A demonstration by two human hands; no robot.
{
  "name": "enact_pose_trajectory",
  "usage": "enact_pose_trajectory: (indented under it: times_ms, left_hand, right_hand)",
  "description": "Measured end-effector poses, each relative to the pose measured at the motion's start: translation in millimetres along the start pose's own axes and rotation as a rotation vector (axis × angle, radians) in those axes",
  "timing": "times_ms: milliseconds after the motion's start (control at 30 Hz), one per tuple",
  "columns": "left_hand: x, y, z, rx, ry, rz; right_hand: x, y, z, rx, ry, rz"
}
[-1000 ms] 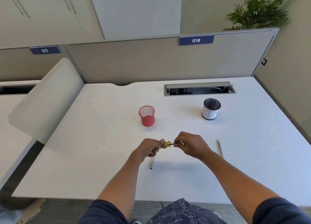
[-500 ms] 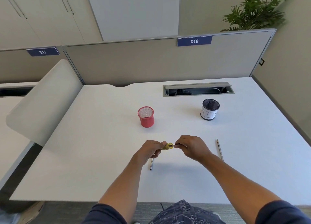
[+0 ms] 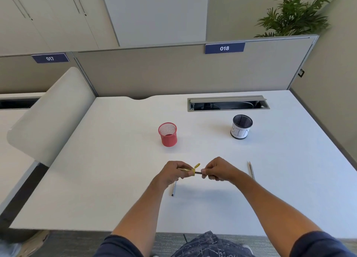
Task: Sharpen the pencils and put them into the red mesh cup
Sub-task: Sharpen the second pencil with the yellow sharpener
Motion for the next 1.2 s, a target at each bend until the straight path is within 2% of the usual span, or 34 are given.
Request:
enact_pose_trajectory:
  times_ms: [100, 200, 300, 400, 467, 500, 567, 633, 800, 900, 1100, 1200]
  left_hand:
    - [1, 1, 1, -0.008, -0.032, -0.005]
    - [1, 5, 1, -0.053, -0.027, 0.011]
    - [-1, 7, 1, -0.096, -0.039, 0.010]
    - [-1, 5, 0, -0.132, -0.028, 0.084]
    - [0, 5, 0, -0.150, -0.036, 0.186]
    - [0, 6, 0, -0.152, -0.043, 0.221]
    - [-1, 9, 0, -0.136, -0.046, 0.223]
    - [-3, 11, 0, -0.092, -0.033, 0.190]
    - [-5, 9, -2, -0.050, -0.022, 0.099]
    - [-6, 5, -3, -0.066, -0.022, 0.059]
    - [-4, 0, -4, -0.032, -0.023, -0.019]
    - [-2, 5, -4, -0.027, 0.007, -0.015]
  right_hand:
    - [-2, 0, 1, 0.026, -0.074, -0.028]
    - [-1, -3, 0, -0.012, -0.044, -0.003]
    - [-1, -5, -1, -0.124, -0.001, 0.134]
    - [0, -6, -1, -0.343, 0.223, 0.432]
    - [3, -7, -1, -0.636, 0.385, 0.646]
    - [4, -7, -1, -0.764, 0.420, 0.697]
    - [6, -6, 0, -0.881, 0.438, 0.735]
    - [7, -6, 0, -0.842, 0.435, 0.732]
    - [8, -4, -7, -0.372, 0.298, 0.569]
    - [8, -5, -10, -0.204, 0.231, 0.466]
    - [6, -1, -13, -0.061, 0.014, 0.142]
    - [3, -2, -11, -0.085, 0.000, 0.112]
Point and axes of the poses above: each hand's wrist, its own z-axis away from the middle knuckle, its own x-axis out of the palm, y = z × x, the point moved 2 cm from there along -z, towards the middle knuckle, and after that the axes turned 11 degrees about -z, right-handed, at the moved point
